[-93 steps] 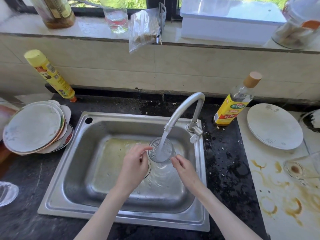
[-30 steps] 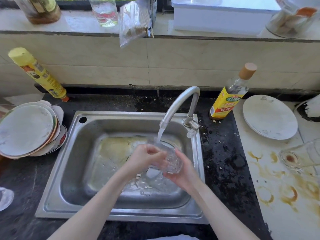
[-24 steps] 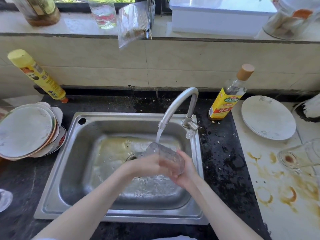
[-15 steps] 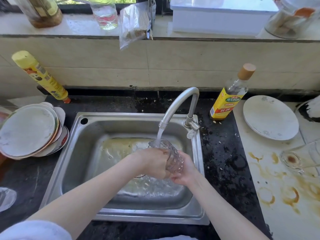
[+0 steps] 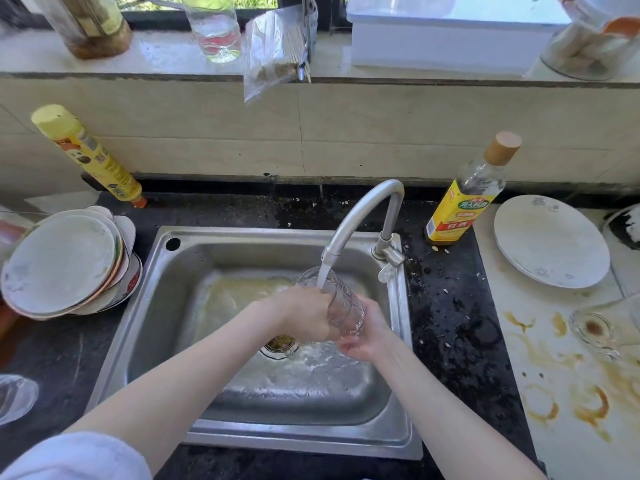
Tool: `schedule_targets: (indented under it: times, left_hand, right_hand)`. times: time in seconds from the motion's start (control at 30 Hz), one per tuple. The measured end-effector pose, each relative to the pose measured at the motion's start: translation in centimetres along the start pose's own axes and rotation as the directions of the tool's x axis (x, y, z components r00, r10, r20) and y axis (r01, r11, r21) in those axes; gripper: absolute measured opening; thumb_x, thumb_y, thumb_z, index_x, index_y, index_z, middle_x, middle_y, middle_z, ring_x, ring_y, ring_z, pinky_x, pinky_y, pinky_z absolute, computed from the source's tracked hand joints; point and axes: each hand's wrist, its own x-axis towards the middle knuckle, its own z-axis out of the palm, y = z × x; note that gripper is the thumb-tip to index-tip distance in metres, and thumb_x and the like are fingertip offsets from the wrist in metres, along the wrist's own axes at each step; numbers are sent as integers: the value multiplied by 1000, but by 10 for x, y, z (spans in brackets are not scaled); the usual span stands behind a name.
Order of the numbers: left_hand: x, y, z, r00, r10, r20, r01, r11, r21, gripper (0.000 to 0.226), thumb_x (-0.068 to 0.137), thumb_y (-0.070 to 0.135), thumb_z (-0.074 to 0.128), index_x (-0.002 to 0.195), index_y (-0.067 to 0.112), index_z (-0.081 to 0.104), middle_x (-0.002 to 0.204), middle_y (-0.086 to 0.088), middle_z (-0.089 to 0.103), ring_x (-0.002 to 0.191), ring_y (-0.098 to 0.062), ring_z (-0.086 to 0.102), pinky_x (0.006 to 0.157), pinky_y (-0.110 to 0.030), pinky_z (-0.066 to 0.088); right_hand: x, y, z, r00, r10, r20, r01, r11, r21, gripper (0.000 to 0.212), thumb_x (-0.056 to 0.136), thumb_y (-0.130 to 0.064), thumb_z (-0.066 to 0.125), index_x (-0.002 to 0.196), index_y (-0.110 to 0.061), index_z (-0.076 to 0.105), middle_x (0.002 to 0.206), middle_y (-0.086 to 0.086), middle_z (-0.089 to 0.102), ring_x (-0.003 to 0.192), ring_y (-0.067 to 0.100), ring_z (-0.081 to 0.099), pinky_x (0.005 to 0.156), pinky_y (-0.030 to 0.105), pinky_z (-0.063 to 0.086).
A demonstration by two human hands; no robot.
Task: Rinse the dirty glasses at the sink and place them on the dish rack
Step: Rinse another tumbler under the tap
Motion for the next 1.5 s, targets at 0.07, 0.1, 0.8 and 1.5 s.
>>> schedule_targets:
  times: [0.07,0.1,0.8,1.5]
  left_hand:
    - [-5,2,-1,997,78,-19,-78,997,-18,37,83,51,45,107,25,58,105,1,65,96,-24,57,85,-36,48]
    - [-9,5,-3,994,111,-13,-112,993,-34,34,86,43,46,111,23,56,109,-1,64,99,-25,55,85,-36,46]
    - [-10,8,-2,997,71,-34,-79,907,-414,32,91,23,55,123,28,57,117,10,64,106,-7,58,95,-24,43]
    - [-18,20,-9,994,20,107,12,957,-291,34,97,45,33,114,28,57,112,-3,62,101,-20,55,93,-33,42]
  right_hand:
    - [-2,-4,-1,1000,18,-25,-19,999,-44,34,86,-35,43,68,-11,58,49,2,53,27,11,40,24,10,21]
    - [-5,-6,-1,999,27,-35,-30,997,-74,35,86,-35,43,66,-11,57,49,2,53,28,11,40,24,9,20]
    - [-22,10,-1,978,-209,-25,211,969,126,35,84,-38,60,84,-5,72,72,5,63,50,12,55,37,15,43]
    - [-27,-1,-2,989,-109,-99,86,974,-211,49,85,-49,52,74,-6,71,66,6,63,42,9,45,49,17,33]
